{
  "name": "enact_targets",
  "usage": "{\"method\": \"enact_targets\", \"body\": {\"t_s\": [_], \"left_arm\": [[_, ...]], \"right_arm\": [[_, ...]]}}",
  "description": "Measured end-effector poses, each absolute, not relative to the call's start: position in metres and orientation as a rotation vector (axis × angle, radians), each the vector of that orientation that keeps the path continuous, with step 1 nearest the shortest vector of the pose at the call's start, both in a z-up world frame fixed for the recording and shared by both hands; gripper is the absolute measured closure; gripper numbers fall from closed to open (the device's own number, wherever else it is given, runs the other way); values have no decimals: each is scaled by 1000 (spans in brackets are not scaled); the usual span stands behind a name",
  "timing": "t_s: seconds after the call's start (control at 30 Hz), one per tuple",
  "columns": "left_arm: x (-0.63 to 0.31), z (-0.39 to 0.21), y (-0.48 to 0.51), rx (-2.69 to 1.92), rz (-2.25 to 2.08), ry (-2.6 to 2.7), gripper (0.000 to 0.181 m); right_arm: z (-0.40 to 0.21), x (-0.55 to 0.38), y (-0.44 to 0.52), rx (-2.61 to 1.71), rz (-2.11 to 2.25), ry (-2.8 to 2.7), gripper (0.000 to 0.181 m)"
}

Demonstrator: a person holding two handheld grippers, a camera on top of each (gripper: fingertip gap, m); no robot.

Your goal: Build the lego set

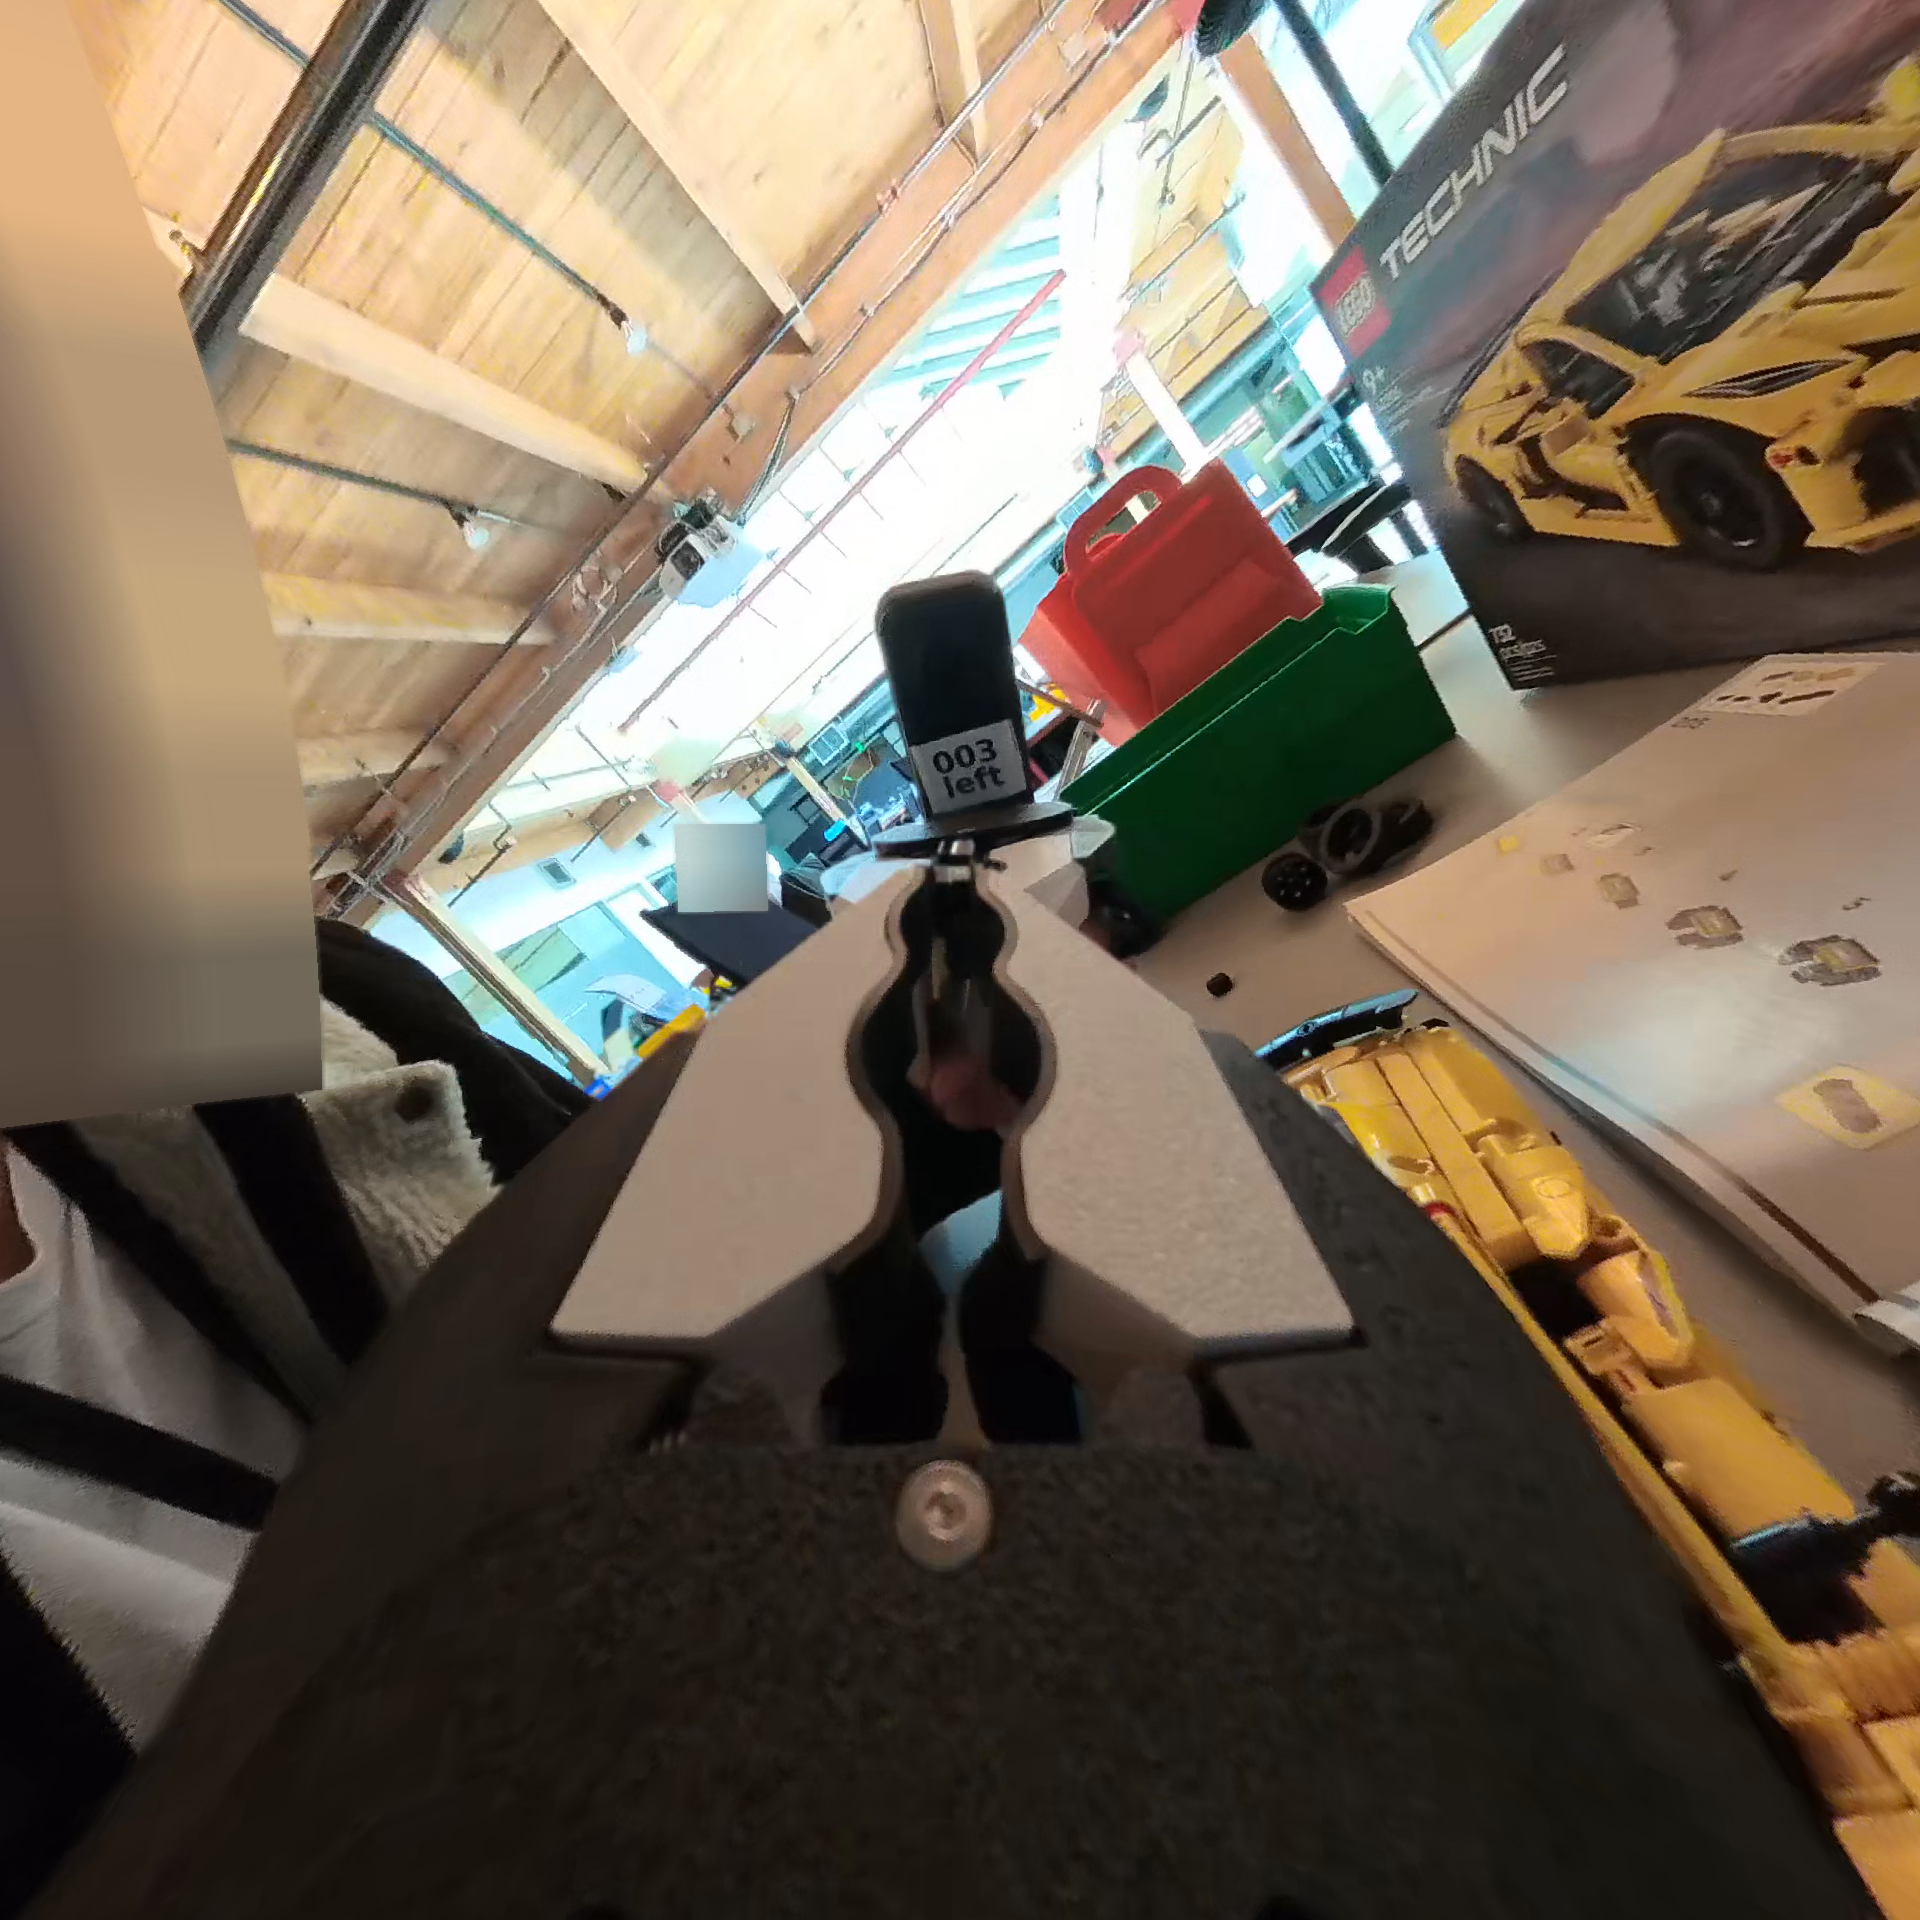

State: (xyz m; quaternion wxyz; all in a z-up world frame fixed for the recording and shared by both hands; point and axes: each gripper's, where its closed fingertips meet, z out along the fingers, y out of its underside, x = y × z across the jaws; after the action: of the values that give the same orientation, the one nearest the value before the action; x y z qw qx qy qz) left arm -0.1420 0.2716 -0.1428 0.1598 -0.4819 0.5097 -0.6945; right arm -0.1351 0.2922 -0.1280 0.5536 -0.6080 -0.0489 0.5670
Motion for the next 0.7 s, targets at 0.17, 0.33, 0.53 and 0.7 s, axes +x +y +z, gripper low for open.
{"method": "enact_targets", "body": {"t_s": [0.17, 0.33, 0.53, 0.7], "left_arm": [[-137, -140, 278, -1391, -2022, 1367, 175], [-143, -130, 287, -1380, -2116, 1290, 176], [-150, -119, 291, -1337, -2164, 1252, 175], [-154, -116, 296, -1341, -2224, 1209, 176]], "right_arm": [[-131, -142, 295, -1450, 1315, -108, 176], [-128, -144, 295, -1432, 1325, -85, 175], [-123, -151, 294, -1381, 1391, -61, 175], [-129, -161, 294, -1429, 1390, -82, 174]]}}
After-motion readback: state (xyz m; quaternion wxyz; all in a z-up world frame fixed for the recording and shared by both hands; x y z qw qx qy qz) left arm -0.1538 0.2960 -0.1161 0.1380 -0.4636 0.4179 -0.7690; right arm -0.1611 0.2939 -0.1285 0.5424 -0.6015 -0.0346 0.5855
